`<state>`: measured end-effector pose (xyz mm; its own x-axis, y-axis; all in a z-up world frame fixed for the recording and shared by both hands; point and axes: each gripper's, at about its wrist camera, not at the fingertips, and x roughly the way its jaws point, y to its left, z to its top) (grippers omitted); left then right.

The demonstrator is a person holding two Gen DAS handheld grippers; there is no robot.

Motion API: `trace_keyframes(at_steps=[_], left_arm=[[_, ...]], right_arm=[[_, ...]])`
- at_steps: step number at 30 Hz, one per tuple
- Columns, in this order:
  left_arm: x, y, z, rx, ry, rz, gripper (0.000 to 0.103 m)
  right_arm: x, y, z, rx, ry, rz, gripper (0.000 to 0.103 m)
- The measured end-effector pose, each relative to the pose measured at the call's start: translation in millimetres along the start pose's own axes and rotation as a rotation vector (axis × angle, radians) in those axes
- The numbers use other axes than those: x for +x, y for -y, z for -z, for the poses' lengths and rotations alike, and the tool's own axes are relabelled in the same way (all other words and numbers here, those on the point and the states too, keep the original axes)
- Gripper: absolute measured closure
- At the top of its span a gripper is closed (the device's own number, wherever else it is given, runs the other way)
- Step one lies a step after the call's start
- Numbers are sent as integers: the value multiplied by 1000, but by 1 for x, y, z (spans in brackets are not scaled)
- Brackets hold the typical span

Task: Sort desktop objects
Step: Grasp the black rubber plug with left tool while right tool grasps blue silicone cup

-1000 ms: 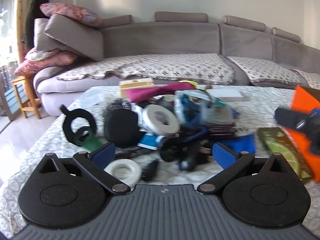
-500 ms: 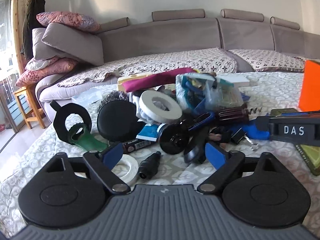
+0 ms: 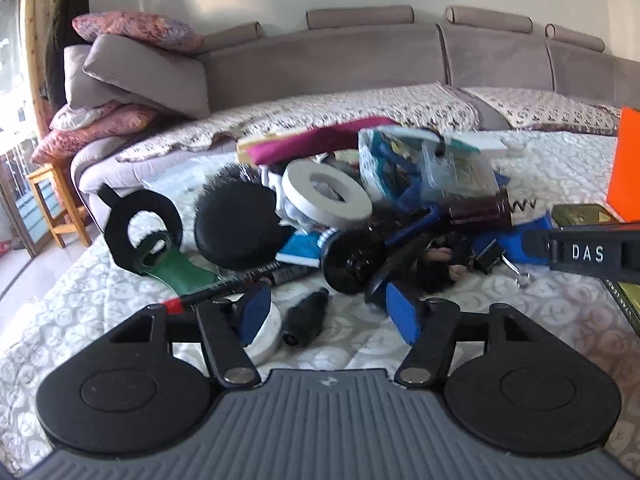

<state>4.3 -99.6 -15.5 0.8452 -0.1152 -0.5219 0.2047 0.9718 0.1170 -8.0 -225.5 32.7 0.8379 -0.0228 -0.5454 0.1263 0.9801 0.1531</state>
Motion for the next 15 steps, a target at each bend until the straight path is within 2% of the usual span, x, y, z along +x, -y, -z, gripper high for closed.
trace_keyframes(at_steps=[7,8,9,13,15], left_arm=[[2,-3,1,-16,-26,29,44],[6,-4,1,-25,-51,28,50],[8,-6,1,-33,-61,28,51],[7,-6,0,-30,-59,28,50],[7,-7,0,-31,-58,22,54]], right_arm=[[1,-2,0,-10,-3,-6,79],[3,-1,0,-8,-6,-4,79],[4,-1,0,-6,-9,-3,79],[5,-2,0,-4,-11,-1,79],[5,-2,0,-2,-11,-3,79]])
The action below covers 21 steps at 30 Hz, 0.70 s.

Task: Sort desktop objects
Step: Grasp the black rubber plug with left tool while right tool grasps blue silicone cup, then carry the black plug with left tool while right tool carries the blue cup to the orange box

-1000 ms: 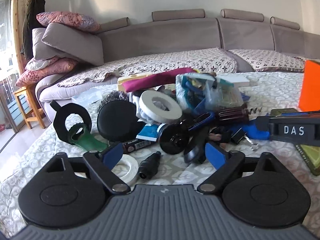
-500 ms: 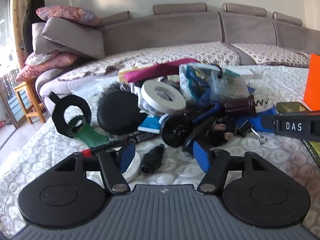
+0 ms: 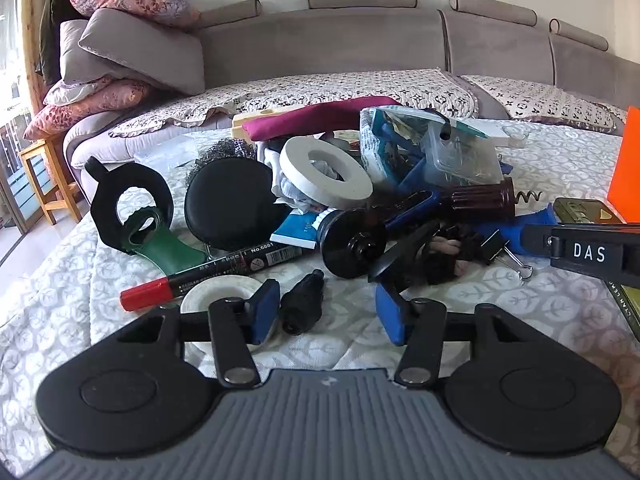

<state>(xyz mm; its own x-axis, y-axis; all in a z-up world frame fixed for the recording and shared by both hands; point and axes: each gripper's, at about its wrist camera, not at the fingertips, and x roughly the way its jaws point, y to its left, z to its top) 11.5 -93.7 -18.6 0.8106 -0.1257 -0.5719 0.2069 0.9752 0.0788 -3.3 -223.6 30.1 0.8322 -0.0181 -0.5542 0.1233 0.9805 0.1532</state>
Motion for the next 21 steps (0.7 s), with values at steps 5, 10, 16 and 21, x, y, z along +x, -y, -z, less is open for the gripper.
trace_keyframes(at_steps=[5,10,16,21], left_arm=[[3,-1,0,0,-28,10,79],[3,0,0,-1,-29,11,79],[3,0,0,0,-28,10,80],[0,1,1,-1,-18,2,80]], right_arm=[[1,2,0,17,-15,-6,80],[2,3,1,19,-20,-4,80],[2,2,2,14,-21,0,81],[-2,1,1,6,-7,12,91]])
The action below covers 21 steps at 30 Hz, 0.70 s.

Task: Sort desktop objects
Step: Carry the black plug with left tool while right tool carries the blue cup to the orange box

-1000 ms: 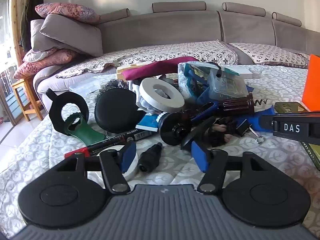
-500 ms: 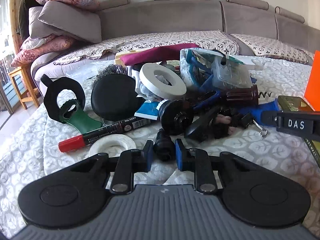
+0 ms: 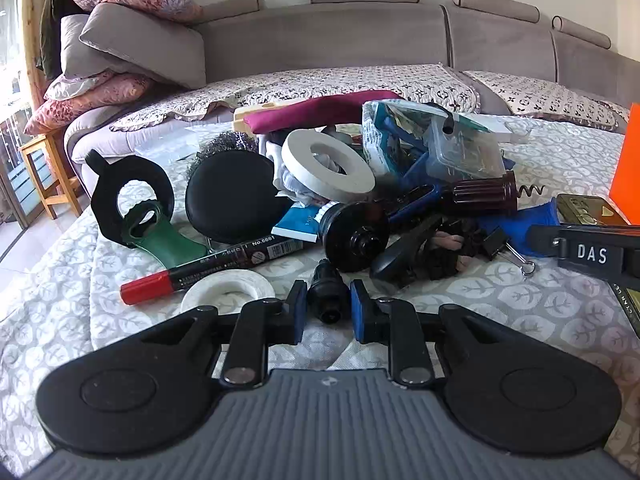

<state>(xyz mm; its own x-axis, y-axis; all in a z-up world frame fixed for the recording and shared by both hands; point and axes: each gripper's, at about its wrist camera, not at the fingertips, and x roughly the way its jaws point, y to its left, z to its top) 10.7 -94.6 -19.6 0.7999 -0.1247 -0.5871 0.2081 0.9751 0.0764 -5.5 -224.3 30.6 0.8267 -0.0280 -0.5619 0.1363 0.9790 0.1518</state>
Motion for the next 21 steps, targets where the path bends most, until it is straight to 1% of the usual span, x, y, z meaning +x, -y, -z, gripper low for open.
trace_keyframes(at_steps=[3,10,21], left_arm=[[-1,0,0,2,5,3,80],[-5,0,0,4,16,9,80],[-17,2,-5,-4,70,27,80]], right_arm=[[-5,-1,-2,-10,9,4,95],[-20,-6,-7,-31,41,15,96],[-52,-14,-20,-63,135,58,96]])
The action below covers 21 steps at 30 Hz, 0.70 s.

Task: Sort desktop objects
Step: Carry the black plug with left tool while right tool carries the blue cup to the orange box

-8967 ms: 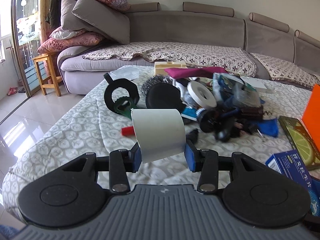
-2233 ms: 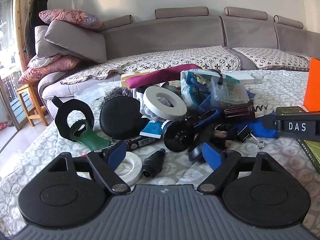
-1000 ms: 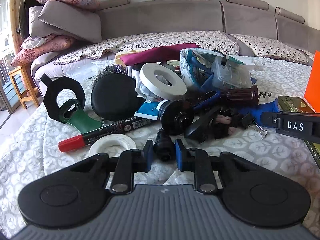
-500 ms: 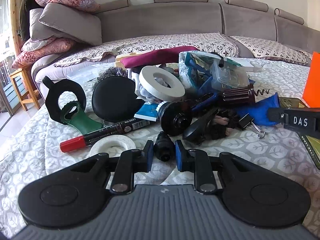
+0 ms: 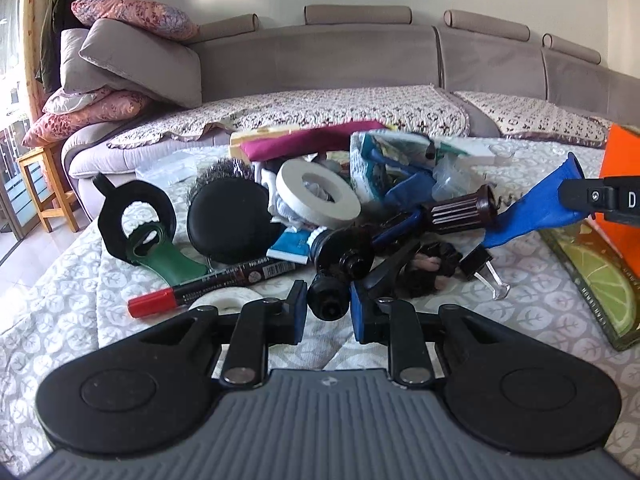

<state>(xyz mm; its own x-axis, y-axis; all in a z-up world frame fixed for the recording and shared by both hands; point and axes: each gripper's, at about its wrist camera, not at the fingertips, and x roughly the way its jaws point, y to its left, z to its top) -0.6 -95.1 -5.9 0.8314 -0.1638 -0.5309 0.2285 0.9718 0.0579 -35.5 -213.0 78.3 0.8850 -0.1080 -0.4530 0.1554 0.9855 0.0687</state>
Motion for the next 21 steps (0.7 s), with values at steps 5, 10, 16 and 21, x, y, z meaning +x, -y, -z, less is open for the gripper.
trace_keyframes(at_steps=[5,10,16,21], left_arm=[[-7,1,-6,-14,2,19,80],[-15,4,-8,-14,-7,26,80],[-29,10,-8,-7,6,26,80],[-43,18,-6,-11,4,39,80]], right_arm=[[-12,2,-4,1,20,13,96],[-23,1,2,-1,7,6,96],[-42,0,9,1,7,-3,96],[-61,4,11,9,27,-8,96]])
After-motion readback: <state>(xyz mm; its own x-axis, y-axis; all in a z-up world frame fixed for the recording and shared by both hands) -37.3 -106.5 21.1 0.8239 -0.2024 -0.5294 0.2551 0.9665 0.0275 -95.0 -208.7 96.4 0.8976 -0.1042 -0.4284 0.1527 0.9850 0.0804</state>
